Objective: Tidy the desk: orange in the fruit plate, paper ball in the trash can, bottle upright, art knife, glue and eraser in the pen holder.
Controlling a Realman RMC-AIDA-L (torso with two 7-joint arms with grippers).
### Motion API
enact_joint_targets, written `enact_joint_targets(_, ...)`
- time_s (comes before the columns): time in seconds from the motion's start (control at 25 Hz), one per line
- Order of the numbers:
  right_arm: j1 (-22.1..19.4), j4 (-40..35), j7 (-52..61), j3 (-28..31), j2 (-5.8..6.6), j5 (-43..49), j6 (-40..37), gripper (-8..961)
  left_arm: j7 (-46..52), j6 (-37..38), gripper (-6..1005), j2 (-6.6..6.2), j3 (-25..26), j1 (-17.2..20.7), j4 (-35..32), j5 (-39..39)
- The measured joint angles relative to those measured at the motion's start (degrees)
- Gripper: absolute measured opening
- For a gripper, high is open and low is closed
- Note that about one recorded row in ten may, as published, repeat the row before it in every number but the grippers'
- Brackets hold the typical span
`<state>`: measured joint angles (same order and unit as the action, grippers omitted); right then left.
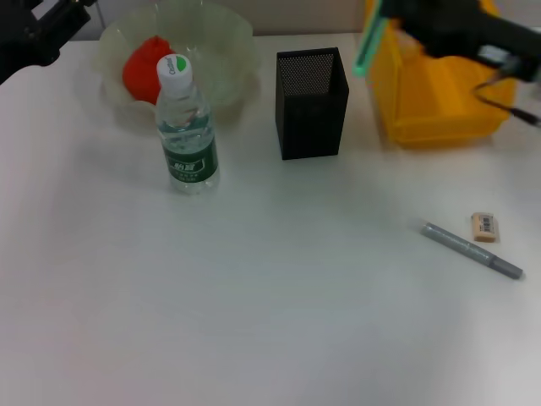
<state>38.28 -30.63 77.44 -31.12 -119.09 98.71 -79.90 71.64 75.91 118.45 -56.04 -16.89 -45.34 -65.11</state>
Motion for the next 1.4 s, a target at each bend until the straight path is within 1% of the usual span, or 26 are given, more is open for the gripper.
enact_joint_targets(0.04,2.3,3.4,-6.5,-0.2,-0.42,-1.6,3.6,92,-0.6,0.3,516,0.00,0.1,-0.1,0.6,0.4)
enact_joint_targets(0.08,2.3,3.4,-6.5,-0.2,-0.42,-1.6,3.6,92,-1.0,0.5,516,0.00,0.2,0.0,0.9,0.7)
enact_joint_targets(0.2,6.8,10.6,-15.9,-0.4,-0.21,-4.8,10.1,91,-1.7,1.5,516,0.04,0.8,0.2,2.1,1.3)
enact_joint_targets(0.24,9.0,12.7,-19.6,-0.6,-0.35,-5.3,14.5,91,-2.9,3.1,516,0.07,1.3,0.2,3.7,2.5)
enact_joint_targets(0.28,9.0,12.7,-19.6,-0.6,-0.35,-5.3,14.5,91,-2.9,3.1,516,0.07,1.3,0.2,3.7,2.5)
enact_joint_targets(0.36,10.9,14.3,-21.5,-1.5,-0.47,-5.3,17.6,91,-4.1,5.1,516,0.05,2.2,0.2,5.6,4.0)
enact_joint_targets(0.44,12.3,15.1,-22.8,-2.5,-0.53,-5.3,20.1,91,-5.2,6.8,516,-0.01,4.1,0.3,7.5,5.0)
enact_joint_targets(0.68,12.8,15.8,-23.3,-2.6,-0.63,-5.3,20.7,91,-5.5,7.4,516,0.05,5.7,0.3,8.9,5.0)
enact_joint_targets(0.96,10.7,15.9,-22.9,-2.5,-0.49,-5.3,18.9,91,-5.4,7.2,516,0.28,5.9,-1.2,10.5,6.6)
enact_joint_targets(1.04,10.1,15.5,-22.4,-2.9,-0.25,-4.8,16.9,119,-5.1,7.4,516,0.26,5.9,-1.9,11.3,7.4)
enact_joint_targets(1.16,9.7,15.0,-22.3,-4.2,-0.22,-4.8,16.1,160,-4.8,7.6,516,0.30,5.5,-2.5,11.3,8.3)
enact_joint_targets(1.28,9.4,14.1,-22.3,-5.7,-0.24,-5.0,15.8,214,-4.7,8.0,516,0.25,5.6,-2.8,11.1,8.7)
enact_joint_targets(1.4,9.6,14.0,-22.3,-5.7,-0.26,-5.0,16.3,267,-4.7,8.0,516,0.14,6.1,-2.8,11.1,8.7)
